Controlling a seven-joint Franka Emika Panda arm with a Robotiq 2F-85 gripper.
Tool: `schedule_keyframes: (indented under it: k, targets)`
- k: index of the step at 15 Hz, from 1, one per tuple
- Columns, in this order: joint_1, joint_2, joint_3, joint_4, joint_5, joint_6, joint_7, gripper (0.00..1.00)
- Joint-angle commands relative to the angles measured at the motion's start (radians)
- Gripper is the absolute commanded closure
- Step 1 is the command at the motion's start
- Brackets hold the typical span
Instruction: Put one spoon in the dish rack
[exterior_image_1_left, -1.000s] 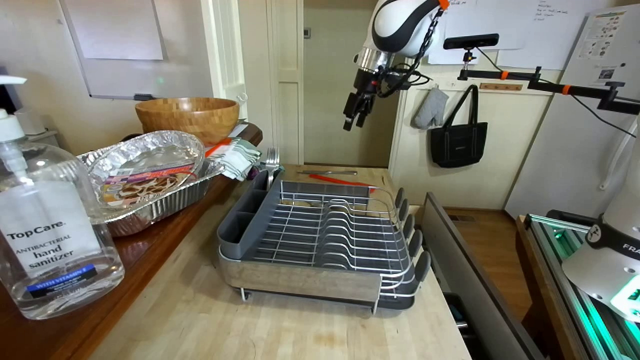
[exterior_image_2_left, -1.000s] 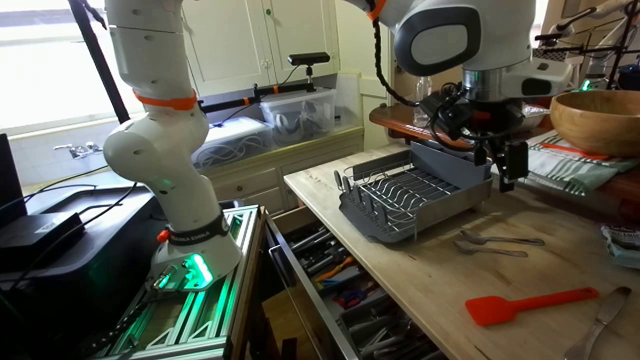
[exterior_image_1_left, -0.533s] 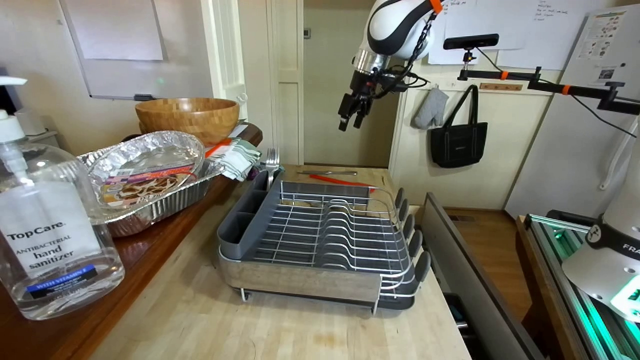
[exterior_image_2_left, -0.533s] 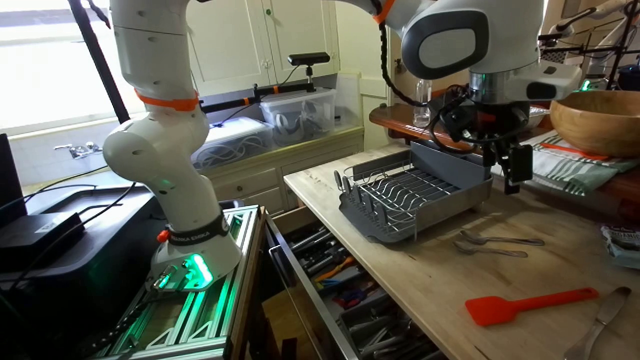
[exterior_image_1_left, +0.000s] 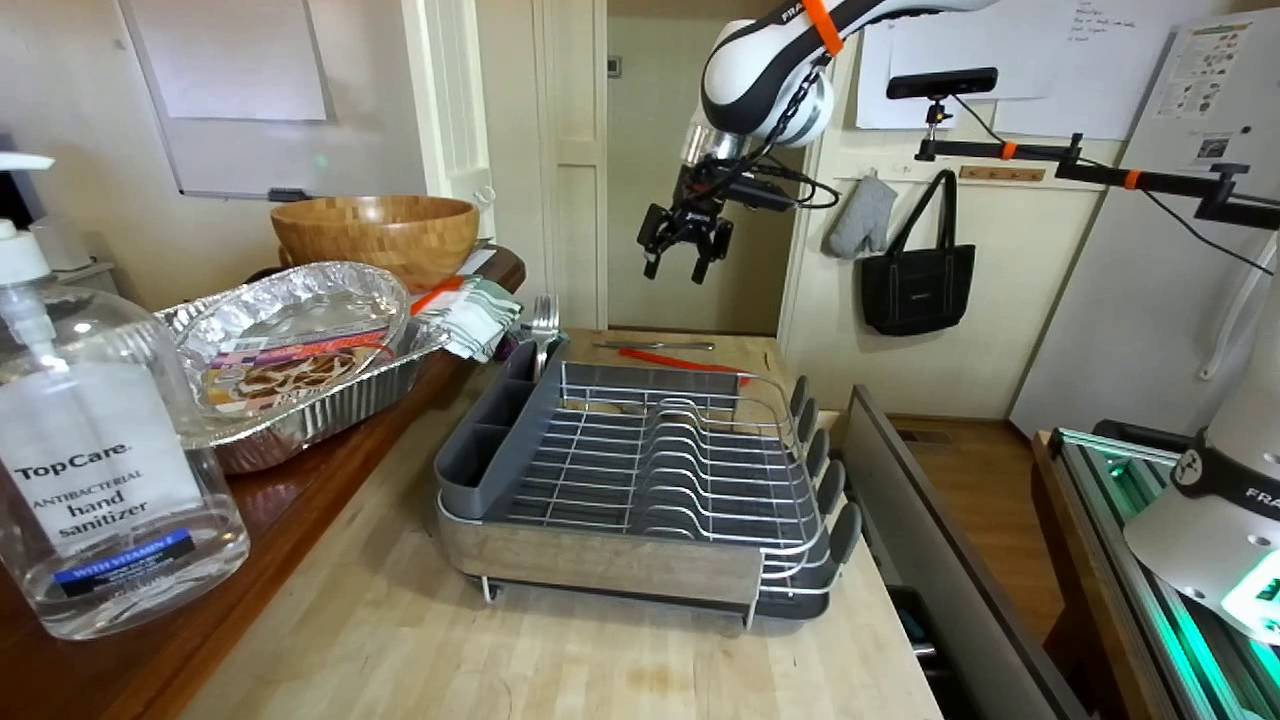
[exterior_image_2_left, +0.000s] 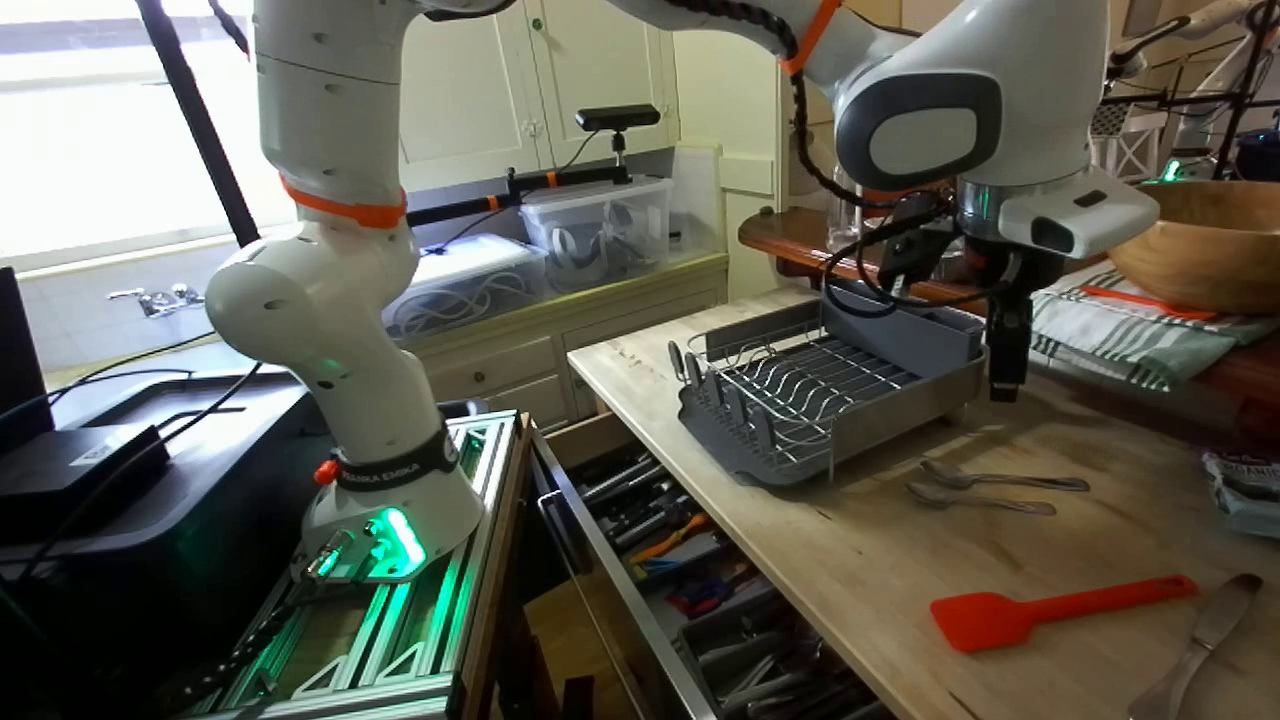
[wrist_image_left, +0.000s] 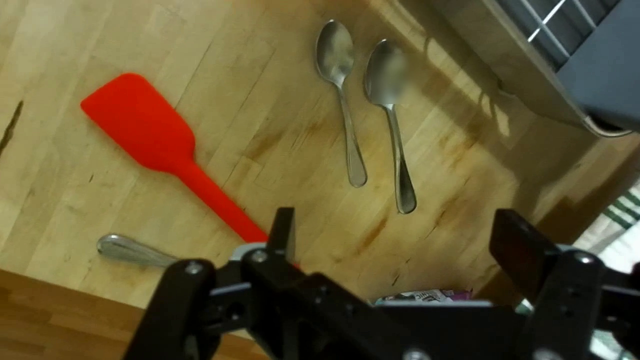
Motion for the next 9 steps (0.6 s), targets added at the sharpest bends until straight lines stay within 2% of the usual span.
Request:
schedule_keyframes:
  k: [1,4,9]
  targets:
    - [-0.005,0.095,0.016,0.071,0.050,0.014,0.122,0.00]
    - [-0.008,0.157,0.035,0.107,0.078,0.008,0.142,0.00]
    - [-0.006,0.241,0.051,0.149,0.063,0.022,0.118,0.00]
